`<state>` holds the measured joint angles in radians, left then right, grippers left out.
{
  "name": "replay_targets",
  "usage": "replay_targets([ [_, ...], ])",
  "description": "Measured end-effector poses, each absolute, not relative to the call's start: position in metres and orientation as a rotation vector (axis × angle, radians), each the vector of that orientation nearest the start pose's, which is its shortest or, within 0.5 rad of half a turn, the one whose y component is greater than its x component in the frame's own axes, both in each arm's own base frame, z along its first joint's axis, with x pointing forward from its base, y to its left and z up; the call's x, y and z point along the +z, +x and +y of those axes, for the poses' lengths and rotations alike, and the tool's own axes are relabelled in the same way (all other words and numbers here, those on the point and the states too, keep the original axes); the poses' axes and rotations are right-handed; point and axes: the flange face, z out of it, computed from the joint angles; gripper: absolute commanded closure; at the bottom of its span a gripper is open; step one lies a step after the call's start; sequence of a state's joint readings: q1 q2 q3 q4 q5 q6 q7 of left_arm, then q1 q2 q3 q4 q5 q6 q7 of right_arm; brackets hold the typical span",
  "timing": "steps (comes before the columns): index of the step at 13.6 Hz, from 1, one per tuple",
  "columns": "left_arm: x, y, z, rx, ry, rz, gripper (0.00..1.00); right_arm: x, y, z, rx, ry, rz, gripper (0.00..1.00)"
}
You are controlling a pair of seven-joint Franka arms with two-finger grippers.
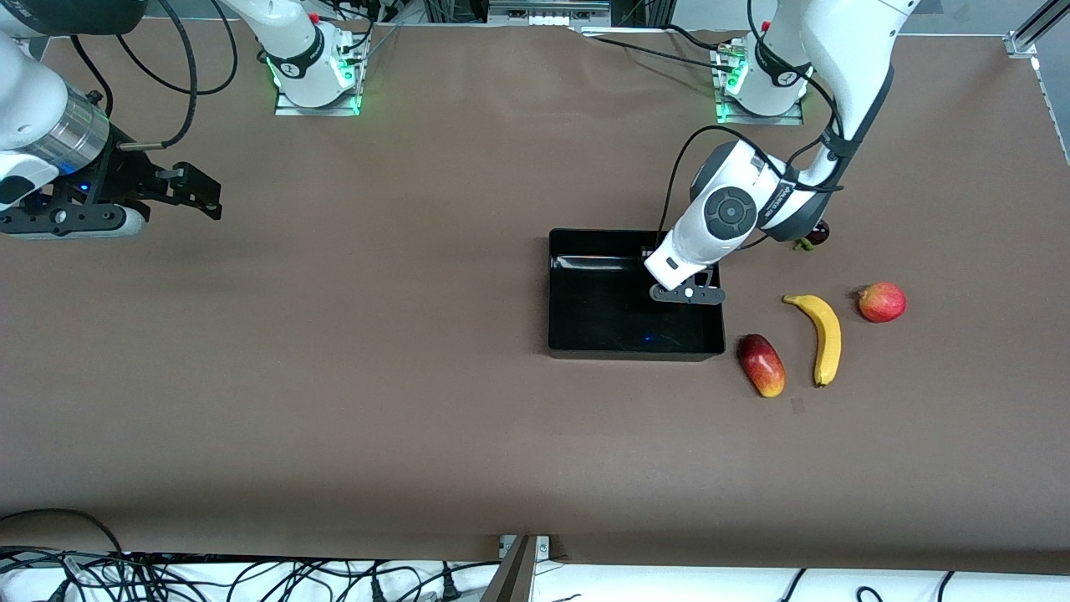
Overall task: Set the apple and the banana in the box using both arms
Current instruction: 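Open the left gripper to drop the apple into the box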
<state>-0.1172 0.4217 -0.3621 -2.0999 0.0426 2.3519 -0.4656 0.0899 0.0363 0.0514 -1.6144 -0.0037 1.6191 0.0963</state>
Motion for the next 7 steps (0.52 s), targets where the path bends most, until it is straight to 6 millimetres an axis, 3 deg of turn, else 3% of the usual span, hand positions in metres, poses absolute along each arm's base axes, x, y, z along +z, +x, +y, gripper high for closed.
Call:
replay_targets([
  [2,0.226,0.508,-0.262,0.265,-3.176,0.038,0.0,0.588,0.562,0.079,0.049,-3.146,-0.071,0.0],
  [4,0.25,0.521,-0.26,0.301,-3.151,0.027,0.0,0.588,0.562,0.079,0.049,-3.146,-0.071,0.0],
  [7,0.326,0.562,-0.234,0.381,-3.086,-0.048,0.0,0.588,0.562,0.079,0.049,-3.146,-0.072,0.0],
])
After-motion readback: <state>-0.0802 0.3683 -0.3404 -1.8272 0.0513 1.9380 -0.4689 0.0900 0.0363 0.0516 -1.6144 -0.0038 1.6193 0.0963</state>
